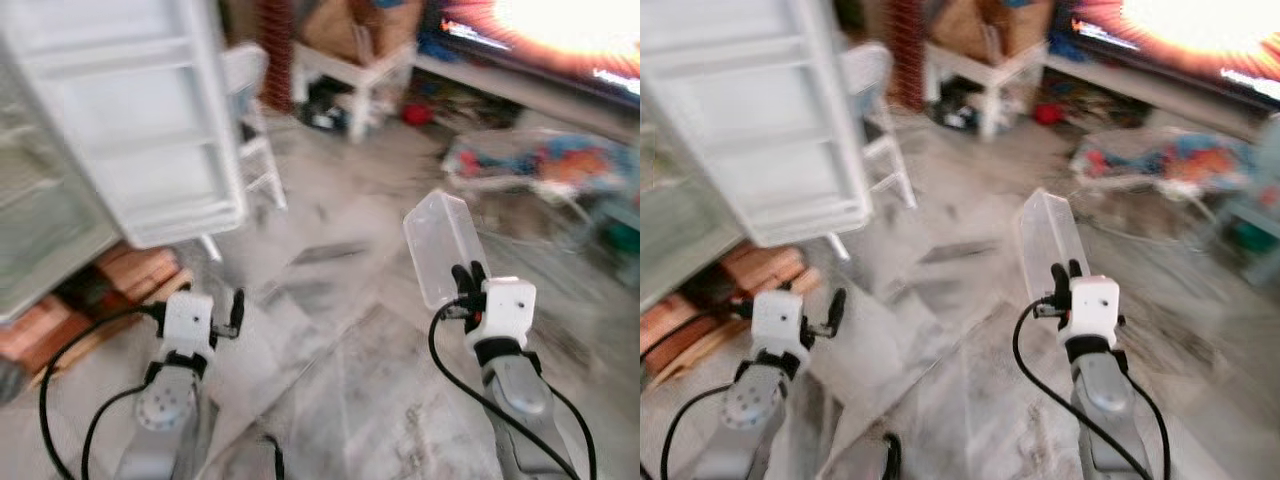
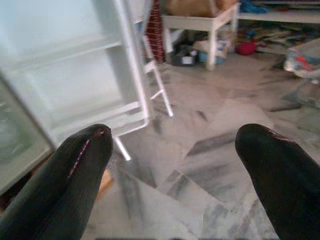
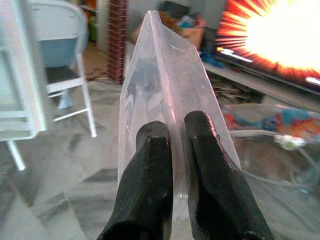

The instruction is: Restocking fridge

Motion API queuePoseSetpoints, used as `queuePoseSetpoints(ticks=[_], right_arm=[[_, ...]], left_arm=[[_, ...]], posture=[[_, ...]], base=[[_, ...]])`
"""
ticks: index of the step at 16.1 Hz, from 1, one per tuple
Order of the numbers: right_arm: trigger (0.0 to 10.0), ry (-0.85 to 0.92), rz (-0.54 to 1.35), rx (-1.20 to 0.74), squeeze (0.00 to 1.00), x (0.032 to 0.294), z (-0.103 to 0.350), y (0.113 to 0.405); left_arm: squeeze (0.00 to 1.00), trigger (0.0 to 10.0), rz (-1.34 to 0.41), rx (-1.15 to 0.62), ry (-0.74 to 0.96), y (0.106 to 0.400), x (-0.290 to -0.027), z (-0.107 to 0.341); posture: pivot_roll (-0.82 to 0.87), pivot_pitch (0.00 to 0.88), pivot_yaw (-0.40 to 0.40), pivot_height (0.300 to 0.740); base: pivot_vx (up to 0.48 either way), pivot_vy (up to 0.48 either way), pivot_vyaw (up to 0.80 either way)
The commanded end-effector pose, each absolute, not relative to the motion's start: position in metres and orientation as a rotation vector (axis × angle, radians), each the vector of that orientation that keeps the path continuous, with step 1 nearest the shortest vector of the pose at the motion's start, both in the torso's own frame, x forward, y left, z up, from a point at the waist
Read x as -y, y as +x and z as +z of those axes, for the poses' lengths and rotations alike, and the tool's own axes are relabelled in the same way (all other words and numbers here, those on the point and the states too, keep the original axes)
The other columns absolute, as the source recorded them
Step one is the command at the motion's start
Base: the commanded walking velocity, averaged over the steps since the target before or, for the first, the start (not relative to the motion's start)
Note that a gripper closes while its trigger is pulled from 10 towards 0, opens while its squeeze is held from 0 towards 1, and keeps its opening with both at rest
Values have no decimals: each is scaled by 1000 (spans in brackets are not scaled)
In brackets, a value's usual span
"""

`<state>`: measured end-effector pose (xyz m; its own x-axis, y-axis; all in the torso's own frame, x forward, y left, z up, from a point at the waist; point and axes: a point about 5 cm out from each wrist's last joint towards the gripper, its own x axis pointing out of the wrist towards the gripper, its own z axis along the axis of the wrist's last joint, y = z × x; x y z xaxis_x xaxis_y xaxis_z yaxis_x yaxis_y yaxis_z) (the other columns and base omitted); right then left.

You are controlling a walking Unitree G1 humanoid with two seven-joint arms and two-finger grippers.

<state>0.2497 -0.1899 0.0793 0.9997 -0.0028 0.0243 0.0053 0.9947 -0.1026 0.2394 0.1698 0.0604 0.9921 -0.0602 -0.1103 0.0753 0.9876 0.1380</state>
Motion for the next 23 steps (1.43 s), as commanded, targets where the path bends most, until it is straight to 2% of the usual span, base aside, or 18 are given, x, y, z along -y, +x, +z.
queuePoseSetpoints(ticks=[1,7,9,16,23], right_arm=[[10000,-101,2,34,0,188,81,250],[10000,-99,25,38,0,184,81,250],[10000,-89,24,40,0,184,81,250],[10000,-72,25,29,0,185,79,252],[10000,-73,82,17,0,177,78,259]], left_arm=[[0,10000,-66,-122,146,239,-172,59],[0,10000,-60,-127,140,240,-173,57],[0,10000,-58,-126,137,240,-173,58],[0,10000,-54,-129,131,243,-170,58],[0,10000,-24,-111,133,247,-168,59]], posture=[[6,73,-22,740],[7,81,-18,740],[7,81,-18,740],[13,83,-25,740],[48,82,-81,740]], base=[[0,0,800],[0,0,800],[0,315,800],[35,416,0],[0,421,0]])
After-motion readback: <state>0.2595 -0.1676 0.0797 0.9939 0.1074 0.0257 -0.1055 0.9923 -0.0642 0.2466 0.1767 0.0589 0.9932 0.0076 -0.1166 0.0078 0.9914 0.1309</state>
